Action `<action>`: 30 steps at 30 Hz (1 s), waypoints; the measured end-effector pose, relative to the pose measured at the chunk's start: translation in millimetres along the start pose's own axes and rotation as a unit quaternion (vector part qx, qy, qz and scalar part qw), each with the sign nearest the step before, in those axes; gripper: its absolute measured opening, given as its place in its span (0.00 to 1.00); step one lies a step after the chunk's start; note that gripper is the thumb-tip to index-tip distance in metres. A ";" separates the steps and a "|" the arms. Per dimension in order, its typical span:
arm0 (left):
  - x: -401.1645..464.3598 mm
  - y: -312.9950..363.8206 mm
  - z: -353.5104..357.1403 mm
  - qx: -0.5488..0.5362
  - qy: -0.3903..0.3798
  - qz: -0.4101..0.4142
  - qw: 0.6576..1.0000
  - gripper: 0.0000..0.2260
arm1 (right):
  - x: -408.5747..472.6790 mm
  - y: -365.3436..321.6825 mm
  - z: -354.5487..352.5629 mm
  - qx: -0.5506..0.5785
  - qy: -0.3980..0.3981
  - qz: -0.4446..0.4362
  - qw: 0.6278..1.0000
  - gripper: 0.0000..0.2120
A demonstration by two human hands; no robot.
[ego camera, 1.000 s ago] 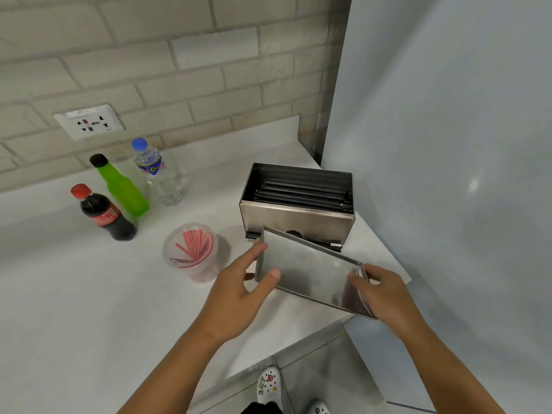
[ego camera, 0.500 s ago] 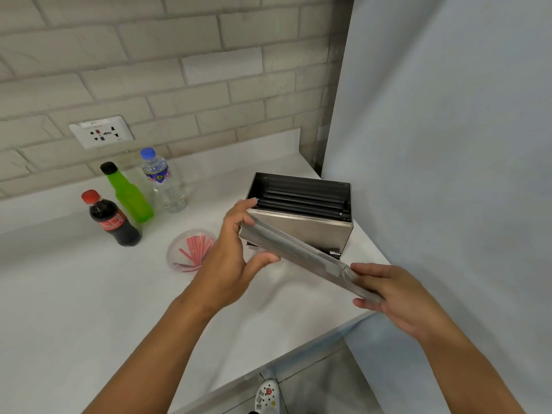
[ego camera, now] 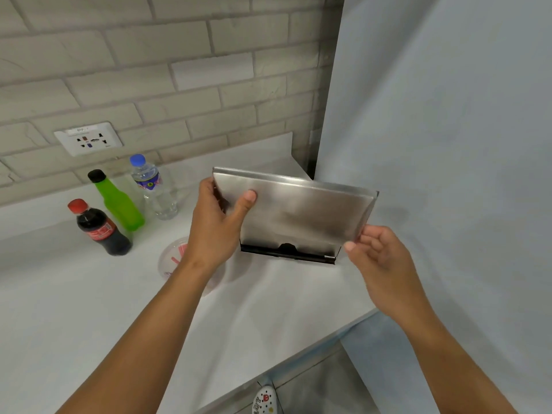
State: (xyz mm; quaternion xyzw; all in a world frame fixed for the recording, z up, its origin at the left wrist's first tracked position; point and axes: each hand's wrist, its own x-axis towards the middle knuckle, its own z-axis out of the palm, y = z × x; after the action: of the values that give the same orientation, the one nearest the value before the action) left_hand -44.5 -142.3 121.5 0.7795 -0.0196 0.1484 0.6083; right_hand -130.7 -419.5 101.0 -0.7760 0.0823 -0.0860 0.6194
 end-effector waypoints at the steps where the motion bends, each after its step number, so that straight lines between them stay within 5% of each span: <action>1: 5.4 -0.7 1.7 0.011 0.000 -0.021 1.000 0.24 | 4.4 -1.5 3.9 -0.014 0.023 -0.021 0.999 0.09; 10: 38.6 -16.4 10.7 0.121 -0.058 -0.069 0.989 0.23 | 56.3 -11.2 11.4 -0.069 0.042 -0.032 0.996 0.23; 15: 53.1 -22.9 15.4 0.176 -0.064 -0.061 0.980 0.20 | 78.7 -9.4 10.8 -0.130 0.013 -0.016 0.991 0.11; 30: 92.2 -40.6 39.2 0.273 -0.110 -0.112 0.949 0.18 | 116.0 6.6 19.4 -0.249 -0.029 0.029 0.968 0.25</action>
State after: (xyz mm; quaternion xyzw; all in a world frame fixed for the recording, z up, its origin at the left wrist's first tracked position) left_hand 60.3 -155.4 98.3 0.9245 0.0420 -0.0075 0.3789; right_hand -13.5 -429.8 94.0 -0.9052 0.1055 -0.0219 0.4111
